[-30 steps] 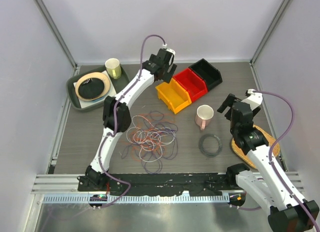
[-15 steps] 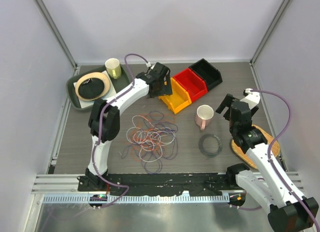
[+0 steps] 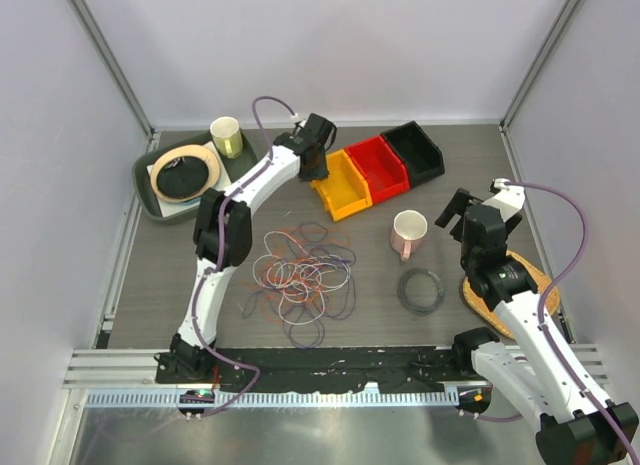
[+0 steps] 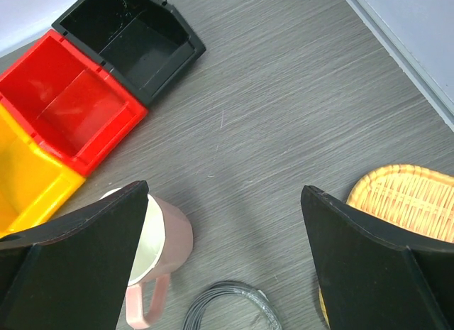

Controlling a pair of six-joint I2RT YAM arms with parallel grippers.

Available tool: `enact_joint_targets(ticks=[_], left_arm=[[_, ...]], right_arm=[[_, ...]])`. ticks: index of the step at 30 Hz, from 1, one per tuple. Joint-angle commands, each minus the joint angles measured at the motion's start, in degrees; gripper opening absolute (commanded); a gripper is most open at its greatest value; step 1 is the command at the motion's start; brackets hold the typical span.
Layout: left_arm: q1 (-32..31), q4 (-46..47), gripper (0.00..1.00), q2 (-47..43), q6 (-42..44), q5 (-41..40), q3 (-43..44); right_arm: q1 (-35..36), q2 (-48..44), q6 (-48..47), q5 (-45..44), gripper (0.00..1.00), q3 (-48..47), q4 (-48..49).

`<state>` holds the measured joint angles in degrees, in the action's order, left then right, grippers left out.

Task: Untangle the cables
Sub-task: Move the bin to the center of the board.

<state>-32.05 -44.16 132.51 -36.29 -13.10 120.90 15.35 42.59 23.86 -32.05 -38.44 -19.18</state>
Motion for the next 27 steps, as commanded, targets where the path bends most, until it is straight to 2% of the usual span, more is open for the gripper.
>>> enact_joint_targets(ticks=[1, 4, 8, 11, 12, 13, 14, 17, 18, 19, 20, 21, 23, 24, 25, 26, 27], left_arm=[[5.50, 2.58, 0.35, 0.55, 8.07, 0.51, 3.37], [7.35, 3.64, 0.35, 1.52, 13.60, 3.43, 5.21], [8.50, 1.82, 0.44, 4.41, 19.94, -0.50, 10.48], [8.94, -1.61, 0.59, 5.83, 21.09, -0.62, 16.28], [8.94, -2.24, 0.70, 5.48, 21.09, 0.52, 17.34], [8.85, -2.51, 0.75, 4.70, 20.83, 1.84, 17.96], [8.76, -2.77, 0.88, 3.65, 20.65, 4.64, 17.70], [7.54, -3.30, 0.99, -3.29, 19.33, 5.37, 14.20], [6.40, -3.12, 1.00, -8.88, 18.90, 5.19, 10.01], [5.61, -1.91, 1.00, -11.80, 18.20, 4.32, 7.10], [4.82, -1.02, 1.00, -15.66, 17.32, 2.66, 3.67], [2.63, 0.03, 1.00, -22.75, 16.70, -1.27, -4.10], [0.16, 4.51, 1.00, -31.04, 12.95, -6.12, -13.80], [-2.11, 5.65, 1.00, -34.65, 11.17, -8.84, -23.51], [-2.92, 6.97, 1.00, -42.34, 8.63, -11.57, -28.39], [-3.62, 7.16, 1.00, -45.73, 3.04, -12.38, -33.14], [-3.63, 7.33, 1.00, -49.67, -0.58, -13.26, -42.24]], right_arm=[[-0.06, -1.02, -0.83, -2.05, 0.95, -1.64, 0.46], [-0.06, -0.84, -1.00, -2.49, 0.95, -1.64, 0.46], [-0.06, -0.66, -1.18, -2.75, 0.95, -1.73, 0.37], [-0.06, -0.75, -1.27, -2.49, 0.95, -1.91, 0.20], [-0.06, -0.84, -1.27, -2.23, 0.95, -1.91, 0.54], [-0.06, -1.28, -1.53, -0.48, 0.96, -1.99, 0.81], [-0.06, -1.63, -1.45, 0.75, 0.97, -1.91, 1.16], [-0.06, -3.12, -2.76, 9.96, 0.98, -1.55, 3.53], [0.03, -3.21, -2.94, 12.78, 0.98, -1.64, 4.32], [0.03, -2.95, -4.24, 20.98, 0.98, -1.82, 4.93], [0.11, -2.60, -5.04, 25.42, 0.98, -1.91, 5.72], [0.81, -2.08, -5.40, 29.29, 0.98, -1.91, 7.56], [2.74, -0.06, -6.01, 38.69, 0.98, -1.47, 9.85], [4.06, 0.65, -6.36, 40.39, 0.97, -1.29, 12.30], [8.25, 1.44, -6.89, 41.01, 0.96, -0.94, 13.45], [10.38, 3.79, -8.11, 41.37, 0.96, -0.85, 14.77], [13.09, 5.12, -9.08, 41.37, 0.96, -0.85, 17.48]])
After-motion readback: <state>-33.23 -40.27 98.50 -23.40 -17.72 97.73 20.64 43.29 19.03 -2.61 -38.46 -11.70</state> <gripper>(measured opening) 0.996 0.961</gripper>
